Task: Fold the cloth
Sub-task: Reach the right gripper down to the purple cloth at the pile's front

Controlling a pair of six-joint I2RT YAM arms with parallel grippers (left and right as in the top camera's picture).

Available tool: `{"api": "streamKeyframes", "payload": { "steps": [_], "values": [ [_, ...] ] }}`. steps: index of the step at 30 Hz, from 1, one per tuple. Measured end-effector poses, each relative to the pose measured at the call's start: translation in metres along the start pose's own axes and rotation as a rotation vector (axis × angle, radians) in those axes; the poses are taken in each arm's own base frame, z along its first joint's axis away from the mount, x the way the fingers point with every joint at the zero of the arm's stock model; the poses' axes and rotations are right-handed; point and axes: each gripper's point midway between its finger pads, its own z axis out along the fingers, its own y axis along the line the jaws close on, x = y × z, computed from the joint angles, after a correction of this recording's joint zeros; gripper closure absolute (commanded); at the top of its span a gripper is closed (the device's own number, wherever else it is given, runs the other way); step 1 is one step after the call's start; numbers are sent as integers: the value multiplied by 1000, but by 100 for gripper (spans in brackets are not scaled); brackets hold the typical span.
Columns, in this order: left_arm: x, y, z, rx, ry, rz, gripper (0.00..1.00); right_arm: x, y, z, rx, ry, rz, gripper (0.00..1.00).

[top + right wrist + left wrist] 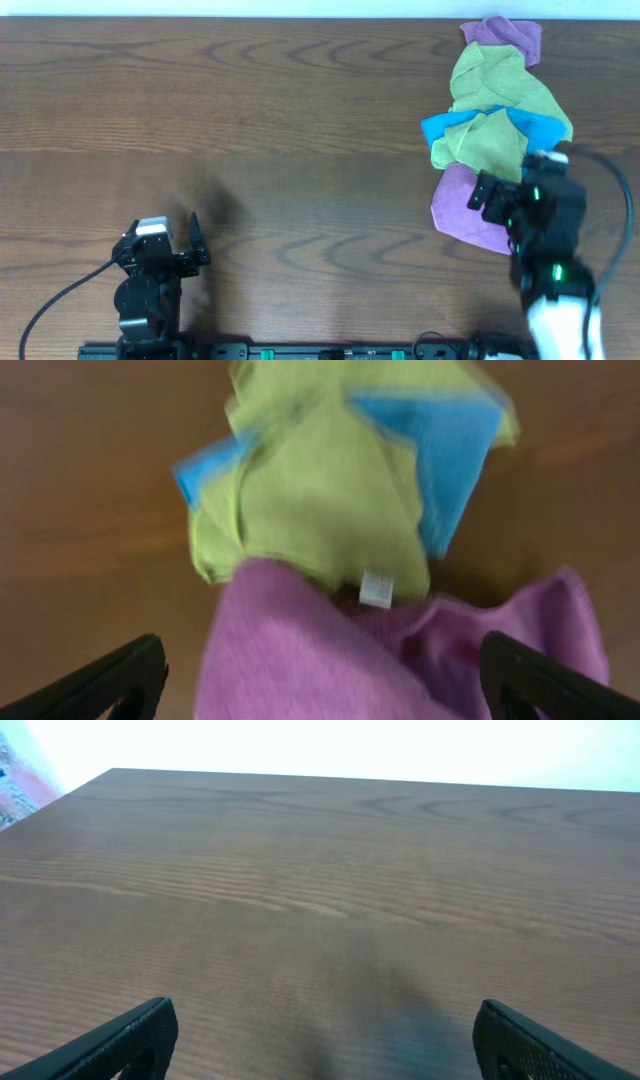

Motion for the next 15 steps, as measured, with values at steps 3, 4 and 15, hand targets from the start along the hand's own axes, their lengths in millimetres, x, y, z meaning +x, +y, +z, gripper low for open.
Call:
{"api": "streamKeyframes", "payload": {
  "steps": [3,4,15],
  "values": [
    [0,0,0,-1,0,0,5,35,-3,29,34,250,-17,1],
    [0,0,0,-1,0,0,5,43,-3,36,37,294,-20,1],
    [0,0,0,0,0,0,5,80,-17,57,113,459,-67,87]
  ]
}}
